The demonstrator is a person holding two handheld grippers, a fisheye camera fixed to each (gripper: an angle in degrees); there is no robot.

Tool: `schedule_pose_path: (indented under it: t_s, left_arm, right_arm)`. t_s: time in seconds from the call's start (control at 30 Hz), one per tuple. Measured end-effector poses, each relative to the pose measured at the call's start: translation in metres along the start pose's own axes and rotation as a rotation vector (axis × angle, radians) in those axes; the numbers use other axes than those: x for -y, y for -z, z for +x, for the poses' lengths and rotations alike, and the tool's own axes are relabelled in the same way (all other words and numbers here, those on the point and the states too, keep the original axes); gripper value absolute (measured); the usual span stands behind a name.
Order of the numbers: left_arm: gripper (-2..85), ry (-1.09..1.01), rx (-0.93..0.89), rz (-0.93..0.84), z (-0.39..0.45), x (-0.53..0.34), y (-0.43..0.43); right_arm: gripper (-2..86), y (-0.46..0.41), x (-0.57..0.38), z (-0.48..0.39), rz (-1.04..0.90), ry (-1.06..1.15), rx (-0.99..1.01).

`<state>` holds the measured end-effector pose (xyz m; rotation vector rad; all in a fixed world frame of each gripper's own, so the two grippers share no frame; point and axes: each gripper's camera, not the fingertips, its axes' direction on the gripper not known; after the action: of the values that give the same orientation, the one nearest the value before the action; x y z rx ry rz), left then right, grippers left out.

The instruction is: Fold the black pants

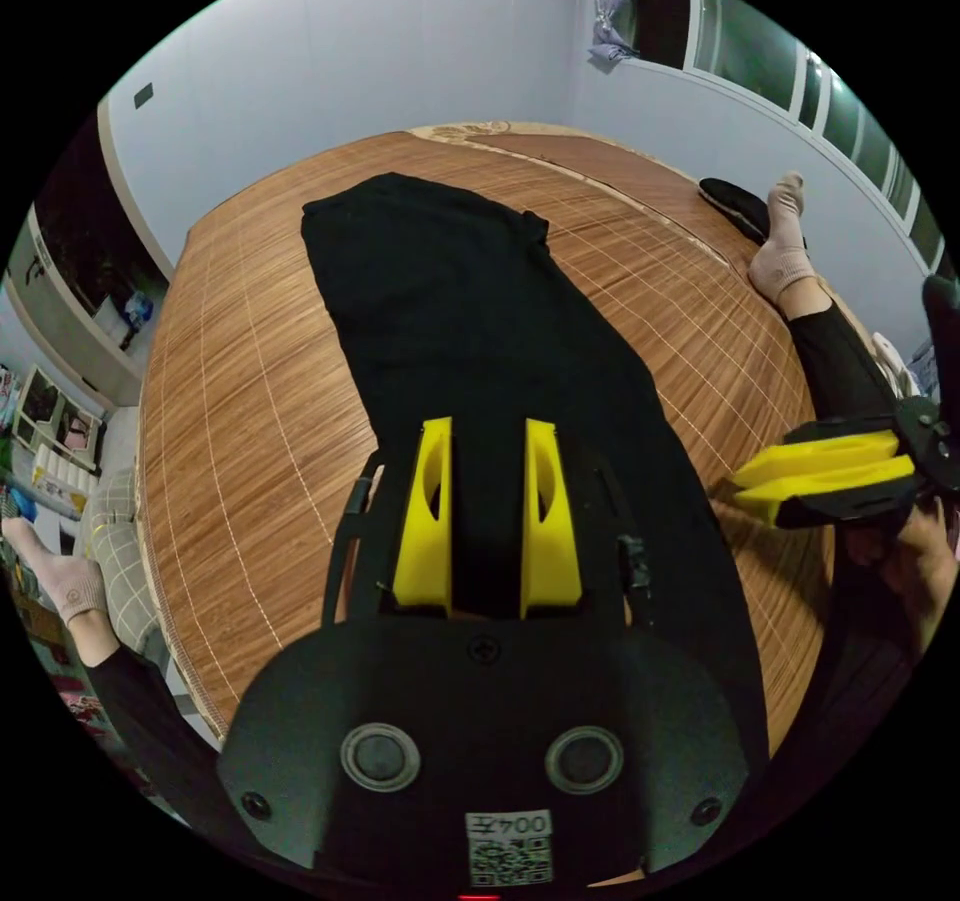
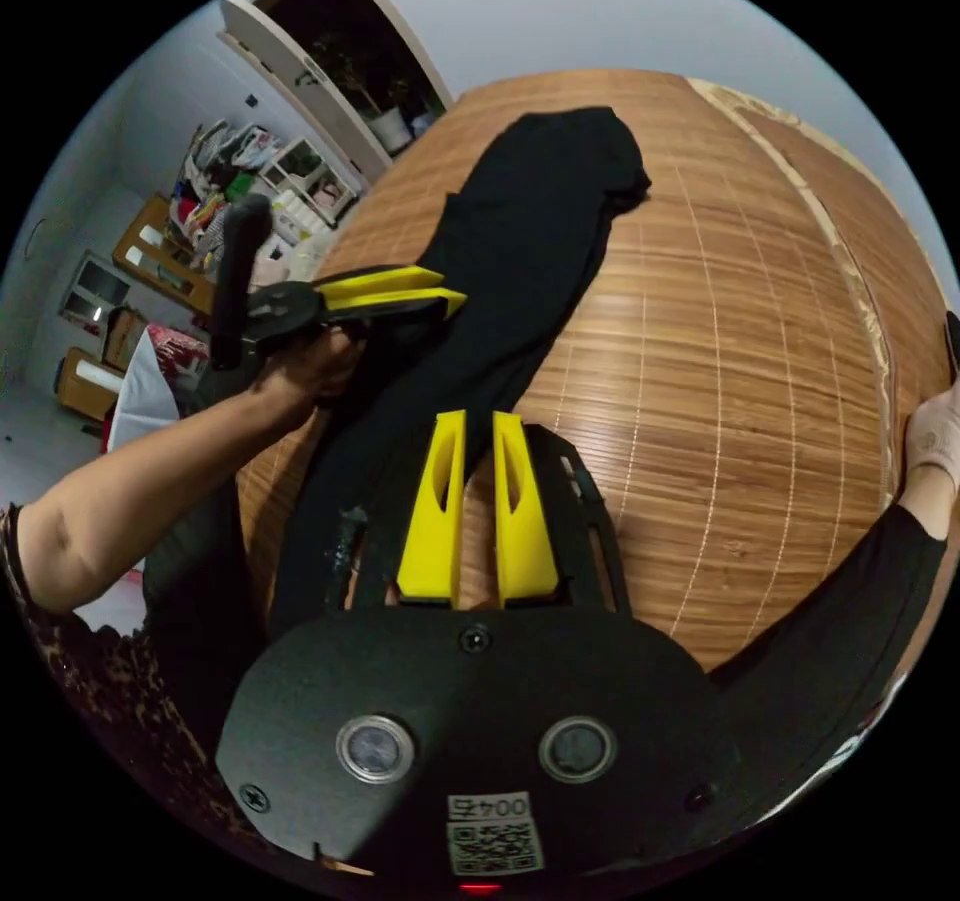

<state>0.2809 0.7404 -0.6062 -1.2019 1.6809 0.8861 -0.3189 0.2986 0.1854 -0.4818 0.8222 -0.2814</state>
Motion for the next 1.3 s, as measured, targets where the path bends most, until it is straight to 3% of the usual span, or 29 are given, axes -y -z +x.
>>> schedule_pose_path:
  t_s: [0.13,0.57,0.9,1.07,1.3]
  left_arm:
    - [10.6,-0.002,-0.014,0.002,-0.002,0.003,-0.003]
    - [10.5,-0.003,-0.009,0.0,-0.002,0.007,-0.008]
    - [10.4,-0.001,-0.013,-0.001,-0.004,0.002,-0.008]
    - [10.4,0.002,-0.017,-0.001,-0.005,-0.004,-0.006]
    - [10.2,0.014,-0.03,-0.001,-0.009,-0.013,-0.003]
  right_arm:
    - [5.6,-0.008,0.009,0.011,0.071,-0.09,0.02]
    - [3.2,-0.014,0.04,-0.005,0.059,0.01,-0.252]
    - [5.7,-0.001,0.039,0.018,0.084,-0.051,-0.125]
    - [6.8,0.007,0.043,0.014,0.187,-0.03,-0.097]
    - [5.5,-0.009,0.046,-0.001,0.093,0.1,-0.193]
